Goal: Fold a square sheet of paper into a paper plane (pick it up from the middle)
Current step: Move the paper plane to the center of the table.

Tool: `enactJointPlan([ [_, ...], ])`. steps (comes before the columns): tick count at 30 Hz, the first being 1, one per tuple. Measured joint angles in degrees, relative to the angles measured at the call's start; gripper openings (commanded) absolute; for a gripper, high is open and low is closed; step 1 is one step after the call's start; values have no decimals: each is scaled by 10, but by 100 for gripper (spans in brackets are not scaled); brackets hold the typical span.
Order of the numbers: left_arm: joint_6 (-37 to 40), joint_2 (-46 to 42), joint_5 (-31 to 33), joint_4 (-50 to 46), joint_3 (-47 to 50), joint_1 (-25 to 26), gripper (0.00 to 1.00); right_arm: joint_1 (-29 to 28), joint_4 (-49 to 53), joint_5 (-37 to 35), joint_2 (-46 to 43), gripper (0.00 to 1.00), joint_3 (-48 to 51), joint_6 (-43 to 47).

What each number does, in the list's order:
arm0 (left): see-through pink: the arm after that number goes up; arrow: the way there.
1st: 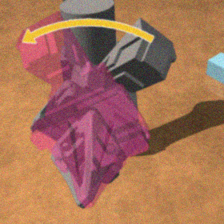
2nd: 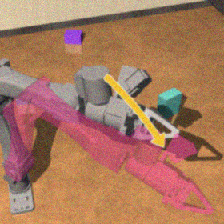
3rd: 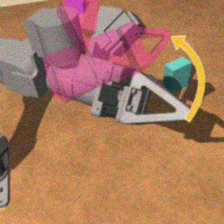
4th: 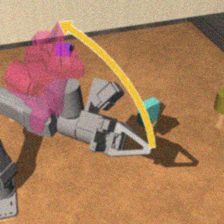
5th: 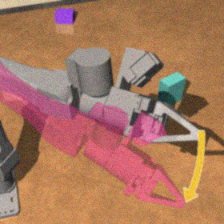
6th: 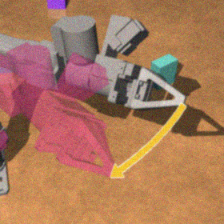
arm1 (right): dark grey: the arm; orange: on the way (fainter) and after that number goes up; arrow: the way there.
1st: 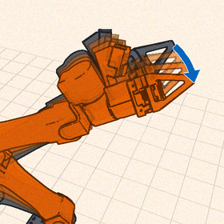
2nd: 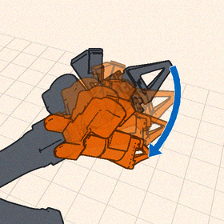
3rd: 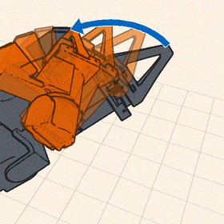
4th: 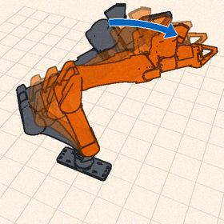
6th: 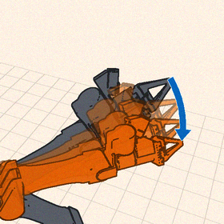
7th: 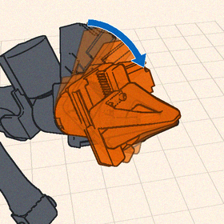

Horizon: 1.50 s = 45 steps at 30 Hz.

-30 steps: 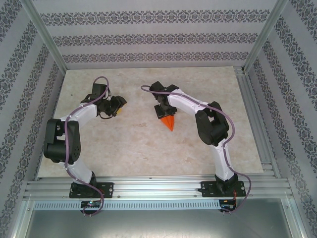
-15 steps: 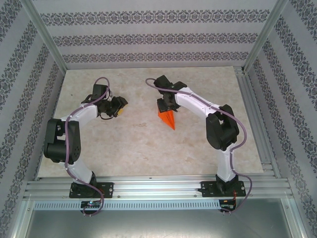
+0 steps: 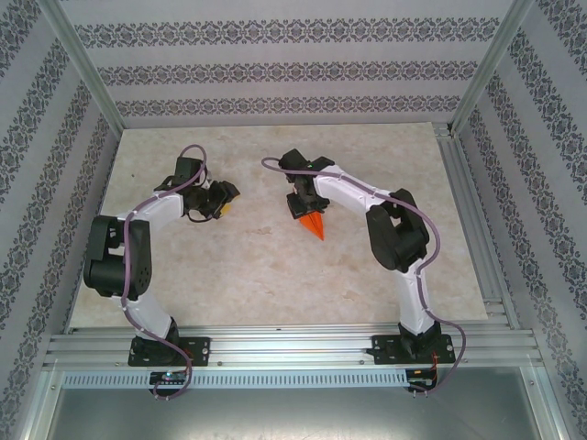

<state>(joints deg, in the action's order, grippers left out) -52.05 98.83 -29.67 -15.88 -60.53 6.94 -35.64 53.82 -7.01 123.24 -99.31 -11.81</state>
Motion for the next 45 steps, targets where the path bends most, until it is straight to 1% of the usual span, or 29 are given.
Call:
enactJointPlan([
  [6,0,7,-1,0,-1,0,49,0,26,0,32,53,-15,15],
  [19,0,16,-10,0,-7,4,49,-8,45,7,35,56,-26,18],
  [24,0,19,-12,0,-7,4,49,-11,49,6,43,56,-30,22],
  [31,0,20,-14,0,-9,4,49,-11,55,-7,57,49,-32,26],
  [39,0,20,-14,0,-9,4,49,-10,54,-17,57,37,-33,23],
  [41,0,20,-14,0,-9,4,49,-10,51,-17,56,28,-32,21],
  [45,0,20,-14,0,-10,4,49,-5,43,-17,53,26,-30,18],
])
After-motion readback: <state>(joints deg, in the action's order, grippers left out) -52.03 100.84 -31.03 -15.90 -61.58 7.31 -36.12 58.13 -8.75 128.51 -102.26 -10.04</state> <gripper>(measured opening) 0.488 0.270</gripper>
